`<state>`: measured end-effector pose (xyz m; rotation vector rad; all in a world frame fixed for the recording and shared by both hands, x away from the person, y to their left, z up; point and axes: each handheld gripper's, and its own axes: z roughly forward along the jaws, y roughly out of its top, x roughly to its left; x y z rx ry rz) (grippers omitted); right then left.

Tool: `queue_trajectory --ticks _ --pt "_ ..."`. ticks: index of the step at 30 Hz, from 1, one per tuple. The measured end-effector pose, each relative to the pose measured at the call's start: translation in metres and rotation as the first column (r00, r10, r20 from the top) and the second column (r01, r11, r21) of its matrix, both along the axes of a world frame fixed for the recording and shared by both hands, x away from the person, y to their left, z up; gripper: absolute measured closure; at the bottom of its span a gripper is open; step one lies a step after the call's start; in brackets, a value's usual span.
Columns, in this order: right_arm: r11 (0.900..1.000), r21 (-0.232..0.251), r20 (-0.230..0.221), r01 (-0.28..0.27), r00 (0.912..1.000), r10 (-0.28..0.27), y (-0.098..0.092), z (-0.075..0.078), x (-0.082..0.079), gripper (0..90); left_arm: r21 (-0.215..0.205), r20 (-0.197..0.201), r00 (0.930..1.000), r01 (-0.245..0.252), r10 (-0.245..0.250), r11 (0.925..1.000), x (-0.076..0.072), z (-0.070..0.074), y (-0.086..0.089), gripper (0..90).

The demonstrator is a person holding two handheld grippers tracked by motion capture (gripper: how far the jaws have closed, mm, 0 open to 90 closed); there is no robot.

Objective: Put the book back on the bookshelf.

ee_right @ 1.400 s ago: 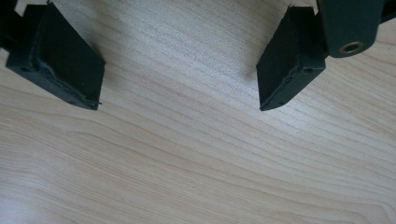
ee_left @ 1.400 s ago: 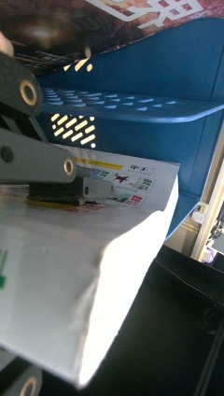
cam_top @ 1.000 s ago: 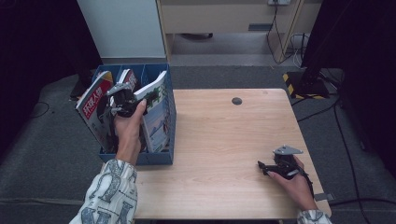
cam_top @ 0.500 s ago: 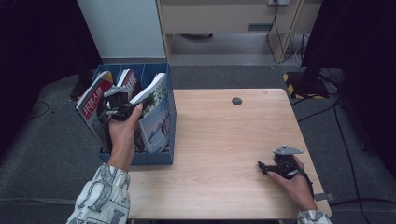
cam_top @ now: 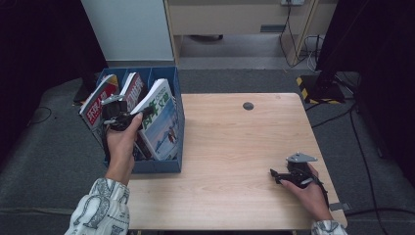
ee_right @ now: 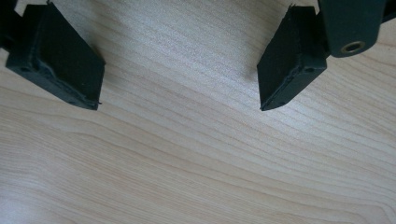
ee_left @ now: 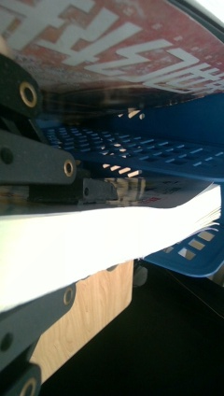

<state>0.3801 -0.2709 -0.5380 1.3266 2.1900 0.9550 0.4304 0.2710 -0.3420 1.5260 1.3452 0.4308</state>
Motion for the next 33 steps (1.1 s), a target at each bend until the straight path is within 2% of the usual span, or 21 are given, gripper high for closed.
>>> queue_trajectory --ticks 5,10,18,25,33 --pt "1.0 0.0 0.0 0.0 1.0 0.0 0.0 0.0 0.0 15.1 0.013 -0.026 0.9996 0.01 -0.009 0.9999 -0.001 0.002 0.002 71.4" --pt "1.0 0.0 0.0 0.0 1.0 0.0 0.0 0.0 0.0 15.1 0.006 -0.06 0.998 0.019 -0.019 0.9998 0.0 0.005 0.003 70.1" --pt "1.0 0.003 0.0 0.003 1.0 -0.003 0.0 0.0 0.0 15.0 0.006 -0.063 0.9976 0.029 -0.029 0.9996 0.004 0.013 0.005 68.1" --pt "1.0 0.002 0.003 -0.001 1.0 0.001 0.0 0.0 0.0 14.9 0.042 -0.084 0.9951 0.056 -0.052 0.9976 0.012 0.025 0.003 66.6" --pt "1.0 0.003 0.003 -0.003 1.0 0.003 0.0 0.0 0.0 14.7 0.039 -0.104 0.9916 0.081 -0.077 0.9959 0.019 0.025 0.004 65.2"
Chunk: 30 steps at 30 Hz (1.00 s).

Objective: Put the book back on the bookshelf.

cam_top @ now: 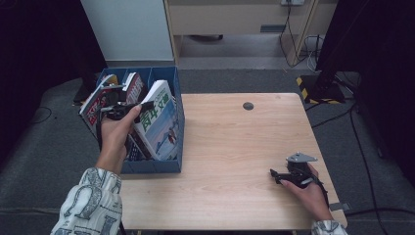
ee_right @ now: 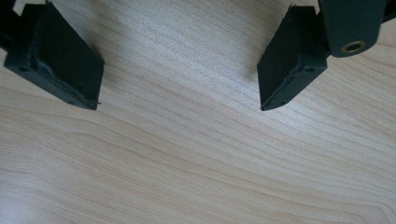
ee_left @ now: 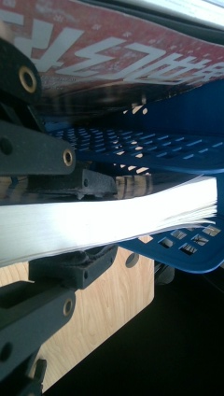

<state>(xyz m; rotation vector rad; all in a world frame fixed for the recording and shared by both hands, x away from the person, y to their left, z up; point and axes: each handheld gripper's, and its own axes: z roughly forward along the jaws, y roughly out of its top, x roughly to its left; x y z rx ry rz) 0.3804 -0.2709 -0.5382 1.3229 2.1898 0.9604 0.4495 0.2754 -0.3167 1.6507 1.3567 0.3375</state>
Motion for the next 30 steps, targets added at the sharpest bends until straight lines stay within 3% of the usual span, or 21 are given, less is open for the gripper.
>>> queue_trajectory --ticks 4,9,15,30 --pt "1.0 0.0 0.0 0.0 1.0 0.0 0.0 0.0 0.0 14.7 0.009 -0.006 0.9999 0.009 -0.009 0.9999 0.001 -0.001 -0.001 69.2" --pt "1.0 0.0 0.0 0.0 1.0 0.0 0.0 0.0 0.0 14.7 0.063 -0.006 1.0 0.003 -0.002 0.998 0.0 0.002 -0.003 72.5" --pt "1.0 0.0 0.0 0.0 1.0 0.0 0.0 0.0 0.0 14.6 0.063 0.007 0.9999 -0.013 0.012 0.9979 0.0 0.003 -0.005 73.3" --pt "1.0 -0.001 -0.001 -0.006 1.0 0.006 0.0 0.0 0.0 14.1 0.09 -0.007 0.9998 -0.016 0.017 0.9958 0.009 0.013 -0.012 73.3"
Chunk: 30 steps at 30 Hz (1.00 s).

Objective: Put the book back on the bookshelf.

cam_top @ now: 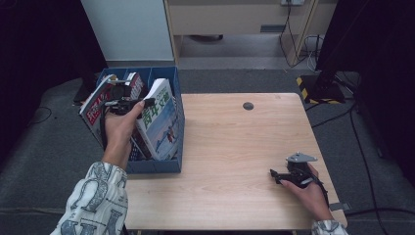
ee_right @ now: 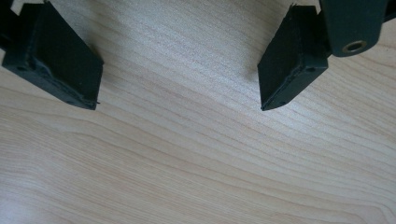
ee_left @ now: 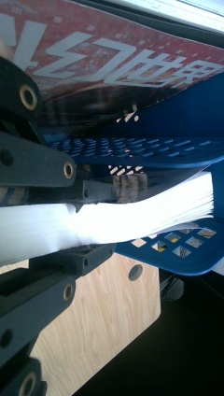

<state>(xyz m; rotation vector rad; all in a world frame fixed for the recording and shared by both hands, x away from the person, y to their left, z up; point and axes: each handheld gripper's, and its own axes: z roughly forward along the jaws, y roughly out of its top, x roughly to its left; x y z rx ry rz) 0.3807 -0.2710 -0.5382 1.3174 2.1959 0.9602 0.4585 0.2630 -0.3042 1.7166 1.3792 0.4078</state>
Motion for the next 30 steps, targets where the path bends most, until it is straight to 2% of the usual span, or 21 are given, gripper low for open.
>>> queue_trajectory --ticks 4,7,11,14,20,30 --pt "1.0 0.001 -0.001 -0.001 1.0 0.001 0.0 0.0 0.0 14.0 0.008 0.003 1.0 0.0 0.0 1.0 0.002 0.004 -0.002 73.3" --pt "1.0 0.001 -0.002 -0.001 1.0 0.001 0.0 0.0 0.0 14.0 -0.007 0.026 0.9996 -0.012 0.012 0.9999 0.001 0.008 -0.001 73.3" --pt "1.0 0.001 -0.001 -0.001 1.0 0.001 0.0 0.0 0.0 14.0 -0.018 0.028 0.9992 -0.026 0.027 0.9995 0.005 0.013 -0.001 73.3" --pt "1.0 0.001 -0.002 -0.001 1.0 0.001 0.0 0.0 0.0 14.0 -0.012 0.03 0.9991 -0.031 0.031 0.9994 0.009 0.011 -0.001 73.2" --pt "1.0 0.002 -0.001 -0.001 1.0 0.001 0.0 0.0 0.0 14.0 -0.029 0.05 0.9978 -0.042 0.044 0.9987 0.015 0.007 -0.001 73.3" --pt "1.0 0.004 -0.001 0.0 1.0 0.0 0.0 0.0 0.0 13.9 -0.026 0.078 0.9942 -0.073 0.074 0.997 0.018 0.004 -0.002 73.2"
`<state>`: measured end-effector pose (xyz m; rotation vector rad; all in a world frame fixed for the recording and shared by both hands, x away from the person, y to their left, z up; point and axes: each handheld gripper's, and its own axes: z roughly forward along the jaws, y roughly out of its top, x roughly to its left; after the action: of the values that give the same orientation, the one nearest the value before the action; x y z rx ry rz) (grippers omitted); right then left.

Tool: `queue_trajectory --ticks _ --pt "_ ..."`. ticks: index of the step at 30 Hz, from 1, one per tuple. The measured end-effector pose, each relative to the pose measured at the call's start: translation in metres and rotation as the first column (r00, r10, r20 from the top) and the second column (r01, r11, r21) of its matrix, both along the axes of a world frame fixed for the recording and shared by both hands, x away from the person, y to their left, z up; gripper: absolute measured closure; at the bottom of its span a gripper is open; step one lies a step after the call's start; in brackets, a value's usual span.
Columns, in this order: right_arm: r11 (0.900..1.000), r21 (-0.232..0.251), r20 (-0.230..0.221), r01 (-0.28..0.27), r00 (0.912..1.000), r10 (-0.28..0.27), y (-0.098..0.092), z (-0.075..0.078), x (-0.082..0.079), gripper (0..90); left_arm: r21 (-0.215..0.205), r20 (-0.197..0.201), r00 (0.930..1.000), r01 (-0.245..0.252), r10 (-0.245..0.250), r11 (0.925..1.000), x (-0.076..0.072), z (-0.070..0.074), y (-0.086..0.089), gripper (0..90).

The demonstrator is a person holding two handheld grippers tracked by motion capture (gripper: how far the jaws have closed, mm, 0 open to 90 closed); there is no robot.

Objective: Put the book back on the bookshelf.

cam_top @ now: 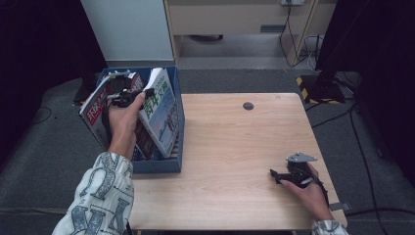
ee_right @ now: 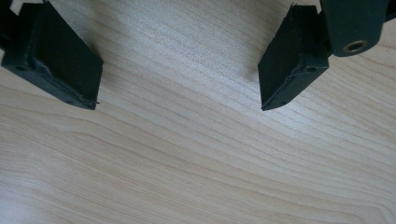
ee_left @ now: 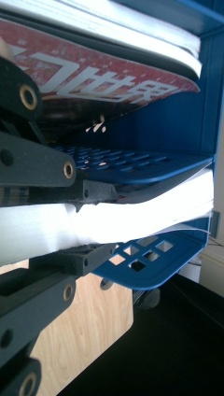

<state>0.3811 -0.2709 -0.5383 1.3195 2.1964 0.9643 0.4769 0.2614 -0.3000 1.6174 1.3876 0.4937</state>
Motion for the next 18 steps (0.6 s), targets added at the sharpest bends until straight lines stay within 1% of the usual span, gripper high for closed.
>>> queue_trajectory --ticks 7,11,15,18 --pt "1.0 -0.002 0.0 -0.002 1.0 0.002 0.0 0.0 0.0 13.9 -0.01 -0.014 0.9999 -0.004 0.004 0.9999 0.003 -0.006 -0.001 73.2" --pt "1.0 -0.002 0.0 -0.002 1.0 0.002 0.0 0.0 0.0 13.9 -0.015 -0.01 0.9999 -0.006 0.006 0.9999 0.005 -0.01 -0.001 73.2" --pt "1.0 0.0 0.0 0.0 1.0 0.0 0.0 0.0 0.0 13.9 -0.004 -0.017 0.9998 -0.008 0.008 1.0 0.006 -0.013 -0.002 73.1" --pt "1.0 0.0 -0.001 0.0 1.0 0.0 0.0 0.0 0.0 13.9 -0.002 -0.014 0.9999 -0.006 0.006 1.0 0.007 -0.014 -0.002 73.1"
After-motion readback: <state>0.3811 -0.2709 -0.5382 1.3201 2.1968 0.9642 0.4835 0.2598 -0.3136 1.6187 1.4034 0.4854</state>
